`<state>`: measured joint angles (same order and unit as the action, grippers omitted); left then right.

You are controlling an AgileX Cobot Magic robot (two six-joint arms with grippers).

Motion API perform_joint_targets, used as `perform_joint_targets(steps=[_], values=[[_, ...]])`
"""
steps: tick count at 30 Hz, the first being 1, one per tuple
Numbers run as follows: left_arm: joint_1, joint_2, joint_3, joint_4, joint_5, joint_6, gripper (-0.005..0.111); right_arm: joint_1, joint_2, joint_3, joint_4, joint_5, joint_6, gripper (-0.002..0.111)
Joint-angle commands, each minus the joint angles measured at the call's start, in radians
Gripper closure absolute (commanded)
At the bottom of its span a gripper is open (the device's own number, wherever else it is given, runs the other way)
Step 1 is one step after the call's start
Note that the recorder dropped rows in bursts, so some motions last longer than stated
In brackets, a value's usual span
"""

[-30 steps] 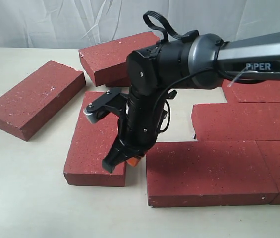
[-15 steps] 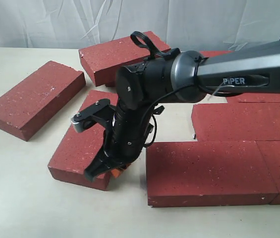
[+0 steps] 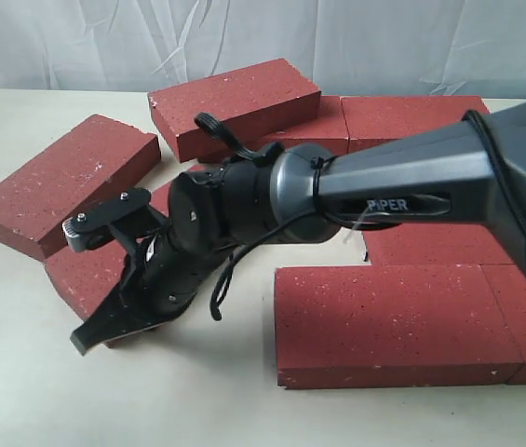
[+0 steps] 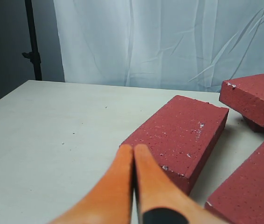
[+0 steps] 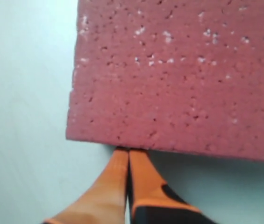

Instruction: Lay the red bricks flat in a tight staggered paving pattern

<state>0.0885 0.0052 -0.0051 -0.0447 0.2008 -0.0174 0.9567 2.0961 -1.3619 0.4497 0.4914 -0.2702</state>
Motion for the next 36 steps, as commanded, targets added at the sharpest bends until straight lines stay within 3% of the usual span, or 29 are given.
perform_joint_targets(steps=[1, 7, 16, 29, 36], values=[[0.001, -0.005, 0.005, 0.006, -0.011, -0.002, 0.107, 0.002, -0.003, 0.001, 0.079, -0.131, -0.008, 0.109], [0.001, -0.005, 0.005, 0.006, -0.011, -0.002, 0.107, -0.002, -0.029, 0.001, 0.124, -0.091, -0.008, 0.109], [0.001, -0.005, 0.005, 0.006, -0.011, -0.002, 0.107, -0.012, -0.154, 0.0, -0.072, 0.059, -0.01, 0.109], [0.001, -0.005, 0.005, 0.006, -0.011, -0.002, 0.107, -0.252, -0.197, 0.0, -0.07, 0.168, -0.01, 0.109], [0.001, -0.005, 0.005, 0.006, -0.011, -0.002, 0.107, -0.354, -0.197, 0.0, 0.07, 0.195, -0.087, 0.109]])
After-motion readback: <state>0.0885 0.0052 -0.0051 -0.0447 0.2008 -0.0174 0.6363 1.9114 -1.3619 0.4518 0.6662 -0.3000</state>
